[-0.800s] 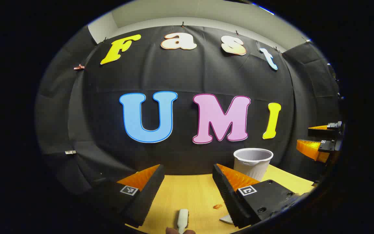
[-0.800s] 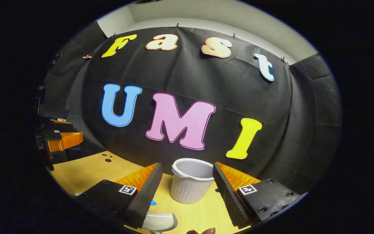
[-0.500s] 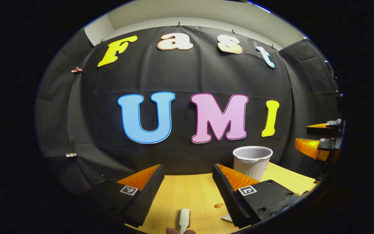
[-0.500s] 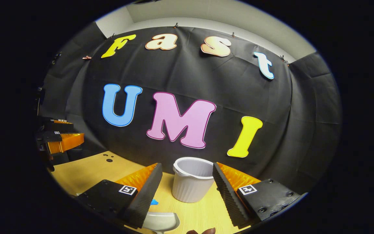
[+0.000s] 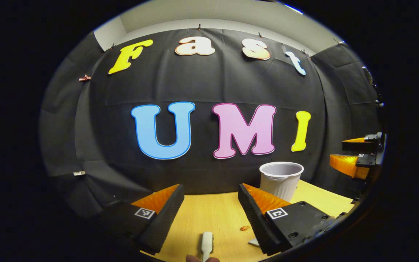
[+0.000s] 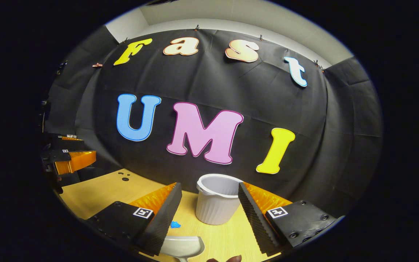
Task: Pick up the small broom and dustpan from the desktop, sweep the trash into the dustpan with the broom, and then empty the trash into the garbage bin.
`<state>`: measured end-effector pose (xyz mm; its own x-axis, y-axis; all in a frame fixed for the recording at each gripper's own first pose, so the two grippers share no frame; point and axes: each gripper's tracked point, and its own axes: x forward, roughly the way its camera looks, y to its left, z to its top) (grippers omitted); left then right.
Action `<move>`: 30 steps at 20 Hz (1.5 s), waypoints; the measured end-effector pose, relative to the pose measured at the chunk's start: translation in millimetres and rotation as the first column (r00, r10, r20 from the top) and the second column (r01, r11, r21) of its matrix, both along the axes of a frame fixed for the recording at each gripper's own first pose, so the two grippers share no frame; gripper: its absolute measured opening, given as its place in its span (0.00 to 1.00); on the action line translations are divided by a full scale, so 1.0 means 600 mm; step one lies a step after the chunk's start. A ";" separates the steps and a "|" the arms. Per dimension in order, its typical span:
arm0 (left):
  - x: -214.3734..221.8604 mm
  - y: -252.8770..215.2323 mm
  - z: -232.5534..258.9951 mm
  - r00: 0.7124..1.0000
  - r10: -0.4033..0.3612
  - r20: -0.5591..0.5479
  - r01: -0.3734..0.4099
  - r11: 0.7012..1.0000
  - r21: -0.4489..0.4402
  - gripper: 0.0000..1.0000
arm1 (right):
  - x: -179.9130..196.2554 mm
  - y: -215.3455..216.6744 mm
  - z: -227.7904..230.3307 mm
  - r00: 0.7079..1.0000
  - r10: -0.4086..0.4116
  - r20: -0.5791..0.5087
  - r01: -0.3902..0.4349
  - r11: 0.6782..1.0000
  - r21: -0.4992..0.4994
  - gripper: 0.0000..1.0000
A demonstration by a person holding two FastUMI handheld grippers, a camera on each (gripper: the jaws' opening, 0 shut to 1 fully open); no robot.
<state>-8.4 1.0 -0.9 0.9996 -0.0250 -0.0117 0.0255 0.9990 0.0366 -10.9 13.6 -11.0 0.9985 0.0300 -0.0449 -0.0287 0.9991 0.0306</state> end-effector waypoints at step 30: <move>-0.007 0.059 -0.129 0.980 0.121 -0.156 -0.122 0.993 0.002 0.95 | -0.147 0.162 -0.653 0.334 0.298 -0.894 -0.247 0.943 0.222 0.89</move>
<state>-12.5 36.6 -78.4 0.9813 0.0955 -0.1674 -0.0911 0.9953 0.0338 -99.2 110.7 -402.6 0.2853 0.3189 -0.9038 -0.2289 0.9384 0.2589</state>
